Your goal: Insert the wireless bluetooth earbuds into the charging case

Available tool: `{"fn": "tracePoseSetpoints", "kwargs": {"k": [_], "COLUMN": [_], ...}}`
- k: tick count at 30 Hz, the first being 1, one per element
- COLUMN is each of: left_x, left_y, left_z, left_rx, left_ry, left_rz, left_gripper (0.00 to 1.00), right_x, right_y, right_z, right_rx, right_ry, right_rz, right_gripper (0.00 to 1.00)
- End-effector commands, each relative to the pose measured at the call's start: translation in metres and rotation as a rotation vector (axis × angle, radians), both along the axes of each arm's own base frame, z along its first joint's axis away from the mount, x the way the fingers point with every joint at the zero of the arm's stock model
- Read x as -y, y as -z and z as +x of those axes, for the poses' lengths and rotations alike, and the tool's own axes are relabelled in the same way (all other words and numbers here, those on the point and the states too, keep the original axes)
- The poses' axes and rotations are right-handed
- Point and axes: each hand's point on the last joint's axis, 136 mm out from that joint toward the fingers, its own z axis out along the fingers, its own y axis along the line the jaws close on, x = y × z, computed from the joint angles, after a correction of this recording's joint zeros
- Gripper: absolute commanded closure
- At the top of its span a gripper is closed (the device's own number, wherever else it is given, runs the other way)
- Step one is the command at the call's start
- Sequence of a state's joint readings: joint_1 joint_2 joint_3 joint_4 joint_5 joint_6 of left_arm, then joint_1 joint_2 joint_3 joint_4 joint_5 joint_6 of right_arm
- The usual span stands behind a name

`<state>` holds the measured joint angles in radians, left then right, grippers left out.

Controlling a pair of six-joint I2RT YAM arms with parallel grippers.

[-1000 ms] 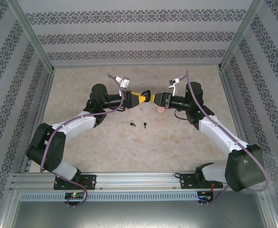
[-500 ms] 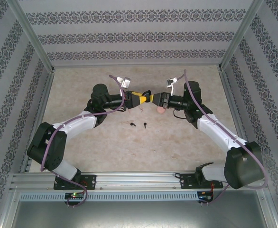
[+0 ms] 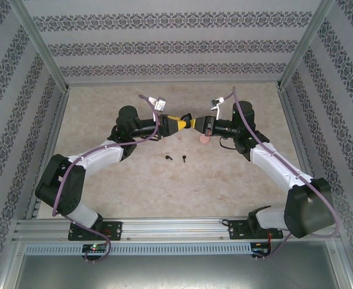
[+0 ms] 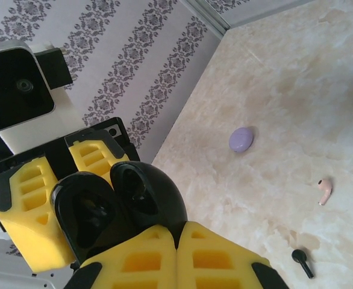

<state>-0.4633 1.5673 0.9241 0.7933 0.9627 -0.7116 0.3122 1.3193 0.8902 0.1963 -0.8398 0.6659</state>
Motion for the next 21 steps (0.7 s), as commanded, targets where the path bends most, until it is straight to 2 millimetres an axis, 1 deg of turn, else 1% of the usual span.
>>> {"fn": "tracePoseSetpoints", "kwargs": {"k": [1, 3, 4, 8, 13, 15, 17, 21], "left_x": [0.008, 0.005, 0.002, -0.013, -0.029, -0.035, -0.04, -0.051], "left_y": [-0.003, 0.002, 0.005, 0.01, 0.008, 0.006, 0.005, 0.004], "left_z": [-0.002, 0.004, 0.007, 0.016, 0.015, 0.014, 0.014, 0.017], "left_rx": [0.038, 0.035, 0.037, 0.043, 0.077, 0.094, 0.104, 0.121], "left_ry": [0.004, -0.043, -0.074, -0.158, -0.19, -0.198, -0.2, -0.192], "left_rz": [0.021, 0.054, 0.074, 0.147, 0.248, 0.297, 0.334, 0.422], "left_gripper": [0.81, 0.67, 0.62, 0.47, 0.36, 0.34, 0.28, 0.25], "right_x": [-0.003, 0.001, 0.003, 0.018, 0.034, 0.039, 0.042, 0.048], "right_y": [-0.013, -0.005, 0.0, 0.013, 0.017, 0.02, 0.022, 0.025], "right_z": [0.004, 0.007, 0.009, 0.014, 0.02, 0.022, 0.025, 0.031], "right_rx": [0.048, 0.031, 0.021, 0.008, 0.024, 0.028, 0.036, 0.049], "right_ry": [0.012, 0.039, 0.057, 0.121, 0.171, 0.176, 0.18, 0.182], "right_rz": [-0.017, -0.057, -0.087, -0.197, -0.289, -0.336, -0.379, -0.451], "right_gripper": [1.0, 1.0, 1.0, 1.0, 1.0, 1.0, 1.0, 1.0]}}
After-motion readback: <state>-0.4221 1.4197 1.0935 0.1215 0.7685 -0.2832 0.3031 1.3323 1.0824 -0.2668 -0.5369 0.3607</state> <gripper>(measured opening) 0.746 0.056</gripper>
